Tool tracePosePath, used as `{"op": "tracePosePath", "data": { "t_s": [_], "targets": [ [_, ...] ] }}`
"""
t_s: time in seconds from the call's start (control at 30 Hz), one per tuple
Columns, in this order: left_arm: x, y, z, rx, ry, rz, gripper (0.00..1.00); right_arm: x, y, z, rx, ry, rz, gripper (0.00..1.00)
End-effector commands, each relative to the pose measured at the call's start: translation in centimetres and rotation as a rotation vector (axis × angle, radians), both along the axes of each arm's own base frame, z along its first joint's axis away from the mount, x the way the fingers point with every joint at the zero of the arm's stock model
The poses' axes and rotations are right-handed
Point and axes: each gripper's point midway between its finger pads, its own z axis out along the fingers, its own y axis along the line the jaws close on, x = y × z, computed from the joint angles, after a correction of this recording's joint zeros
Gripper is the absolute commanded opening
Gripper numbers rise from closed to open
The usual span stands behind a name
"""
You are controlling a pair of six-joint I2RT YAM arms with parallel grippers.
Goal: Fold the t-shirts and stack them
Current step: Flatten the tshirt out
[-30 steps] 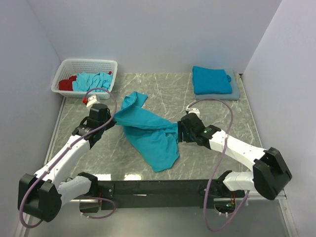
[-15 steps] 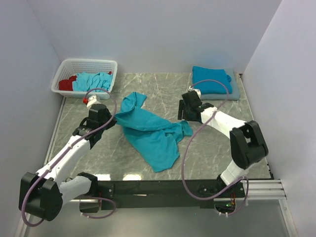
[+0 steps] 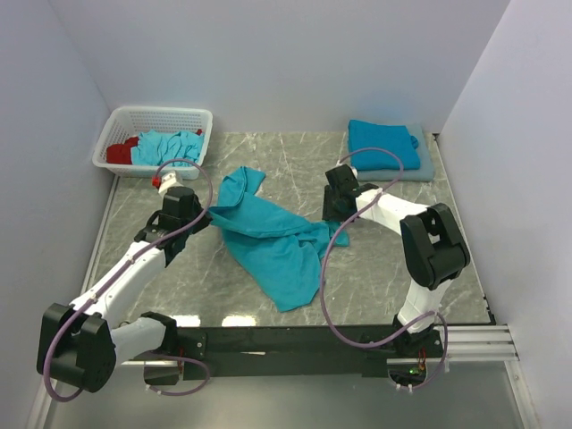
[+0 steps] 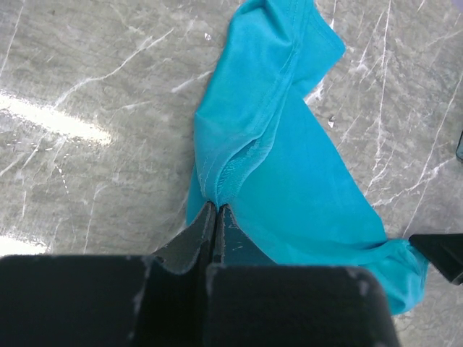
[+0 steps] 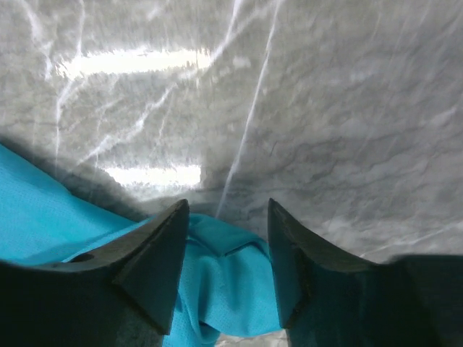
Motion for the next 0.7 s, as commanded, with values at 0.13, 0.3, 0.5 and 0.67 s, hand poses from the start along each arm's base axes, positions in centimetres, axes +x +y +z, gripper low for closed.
{"op": "tracePosePath", "data": {
  "t_s": [0.13,0.3,0.5,0.67],
  "targets": [
    [0.9,-0.3,2.0,-0.021,-0.067,-0.012,0.01,-0.8,-1.1,0.8,-0.023,-0.033,-0.043,0.00],
    [0.9,-0.3,4.8,-0.038,-0.141,-0.010,0.01,0.2,-1.5,5.8,-0.010,-0.174,-0.062,0.00],
    [1.0,0.3,13.6,-0.068,-0.367,0.001,0.01,0.4,-2.3,15.1,0.043,-0.399,-0.089,0.00],
    [-0.7,1.3,24.4,-0.063,-0.615,-0.002,0.01,-1.4,-4.2,26.0,0.105,-0.644,-0.120,0.00]
  ]
}}
